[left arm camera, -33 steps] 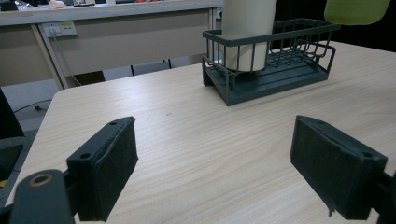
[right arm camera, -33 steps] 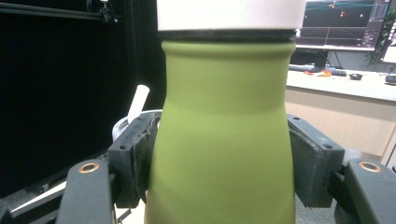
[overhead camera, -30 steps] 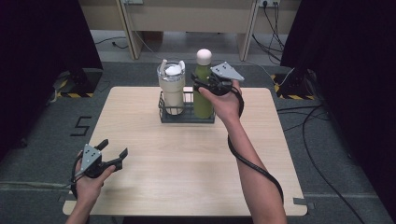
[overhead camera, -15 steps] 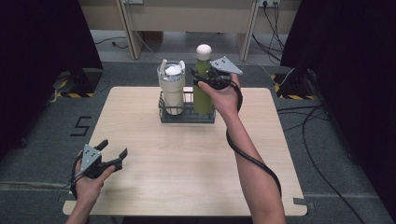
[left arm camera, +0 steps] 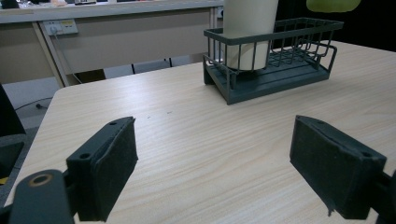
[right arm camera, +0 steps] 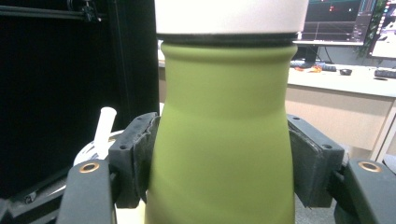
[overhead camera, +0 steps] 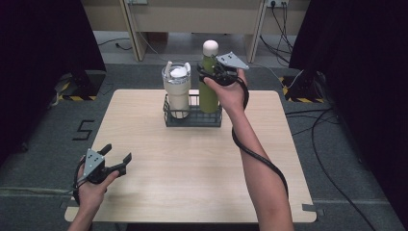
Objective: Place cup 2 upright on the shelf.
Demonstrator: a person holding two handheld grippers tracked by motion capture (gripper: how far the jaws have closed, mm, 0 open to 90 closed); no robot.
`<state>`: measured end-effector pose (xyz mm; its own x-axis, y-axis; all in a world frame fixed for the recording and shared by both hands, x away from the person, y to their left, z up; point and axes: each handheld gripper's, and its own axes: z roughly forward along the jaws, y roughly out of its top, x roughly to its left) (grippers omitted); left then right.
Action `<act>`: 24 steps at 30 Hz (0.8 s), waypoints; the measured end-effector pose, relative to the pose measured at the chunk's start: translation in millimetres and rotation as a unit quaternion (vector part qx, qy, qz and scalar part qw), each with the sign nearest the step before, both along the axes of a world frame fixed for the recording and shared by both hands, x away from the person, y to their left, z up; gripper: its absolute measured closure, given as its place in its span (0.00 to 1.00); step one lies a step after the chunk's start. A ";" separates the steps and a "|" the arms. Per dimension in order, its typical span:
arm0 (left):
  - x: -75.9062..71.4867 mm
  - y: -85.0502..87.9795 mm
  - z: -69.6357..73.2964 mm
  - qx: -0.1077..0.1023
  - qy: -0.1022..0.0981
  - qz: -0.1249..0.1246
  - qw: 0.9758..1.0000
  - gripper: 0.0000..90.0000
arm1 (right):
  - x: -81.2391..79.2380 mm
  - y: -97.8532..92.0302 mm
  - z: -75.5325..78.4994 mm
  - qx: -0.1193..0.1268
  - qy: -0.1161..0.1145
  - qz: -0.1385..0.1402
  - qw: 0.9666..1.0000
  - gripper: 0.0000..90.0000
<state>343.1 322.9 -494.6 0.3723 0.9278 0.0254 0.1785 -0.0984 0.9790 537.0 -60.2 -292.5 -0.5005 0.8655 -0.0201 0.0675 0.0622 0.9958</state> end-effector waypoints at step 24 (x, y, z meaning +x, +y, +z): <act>0.5 -0.6 -0.1 -0.002 0.000 -0.002 1.000 0.16 | 21.3 7.0 -1.8 0.010 0.013 -0.012 1.000 0.37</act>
<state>343.5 322.3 -494.7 0.3766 0.9261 0.0213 0.1783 -0.0950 0.9794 558.3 -53.2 -294.3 -0.4799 0.8773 0.0093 0.0940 0.0409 0.9947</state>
